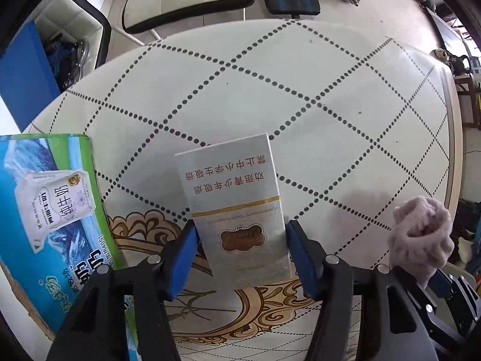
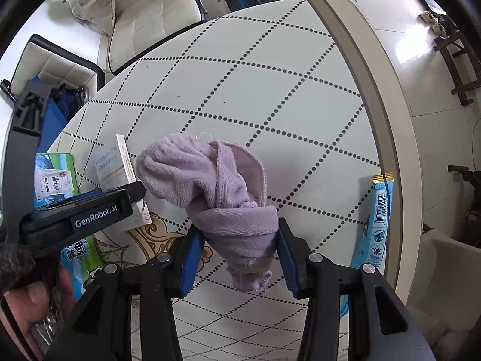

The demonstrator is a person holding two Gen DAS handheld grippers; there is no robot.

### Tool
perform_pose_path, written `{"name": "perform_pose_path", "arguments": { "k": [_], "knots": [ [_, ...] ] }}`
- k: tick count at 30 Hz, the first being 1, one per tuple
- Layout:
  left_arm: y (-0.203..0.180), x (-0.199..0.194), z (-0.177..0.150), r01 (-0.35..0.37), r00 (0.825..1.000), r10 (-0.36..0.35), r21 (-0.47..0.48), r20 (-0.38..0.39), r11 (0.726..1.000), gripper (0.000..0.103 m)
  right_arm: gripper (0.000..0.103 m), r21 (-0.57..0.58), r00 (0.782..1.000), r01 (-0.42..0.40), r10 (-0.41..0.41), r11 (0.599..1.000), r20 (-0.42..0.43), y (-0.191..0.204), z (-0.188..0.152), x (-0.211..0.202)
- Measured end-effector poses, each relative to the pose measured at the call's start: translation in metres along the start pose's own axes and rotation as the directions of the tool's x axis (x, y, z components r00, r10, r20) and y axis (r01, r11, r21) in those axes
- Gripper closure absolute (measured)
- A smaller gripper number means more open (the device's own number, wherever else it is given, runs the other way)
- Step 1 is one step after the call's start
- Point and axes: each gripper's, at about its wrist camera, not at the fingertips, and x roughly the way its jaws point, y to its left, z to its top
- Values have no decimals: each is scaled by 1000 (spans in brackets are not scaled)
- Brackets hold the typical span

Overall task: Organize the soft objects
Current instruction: 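Place the booklet and the cloth into the box and open both tools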

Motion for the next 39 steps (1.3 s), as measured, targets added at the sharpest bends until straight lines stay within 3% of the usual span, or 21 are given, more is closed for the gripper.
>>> {"name": "perform_pose_path", "arguments": {
  "k": [10,17,22,27,32,39],
  "knots": [
    [5,-46,-40,47,989,-50,30,142,998,47,54,-31,999,-17,18,999,46,0,-21,-40],
    [48,-125,-77,119,953,-125,36,276,992,47,54,-94,990,-76,86,993,111,27,-57,-97],
    [104,-177,-108,128,926,-126,18,355,992,47,54,-174,977,-144,168,974,133,84,-92,-135],
    [180,-213,-148,89,909,-69,-30,412,996,47,54,-258,971,-176,211,950,116,164,-128,-142],
    [253,-208,-169,43,913,2,-101,409,994,47,54,-282,976,-187,211,941,55,251,-156,-103],
    [318,-146,-170,-14,953,57,-145,298,989,47,54,-176,984,-177,175,968,-30,311,-164,-30]
  ]
}}
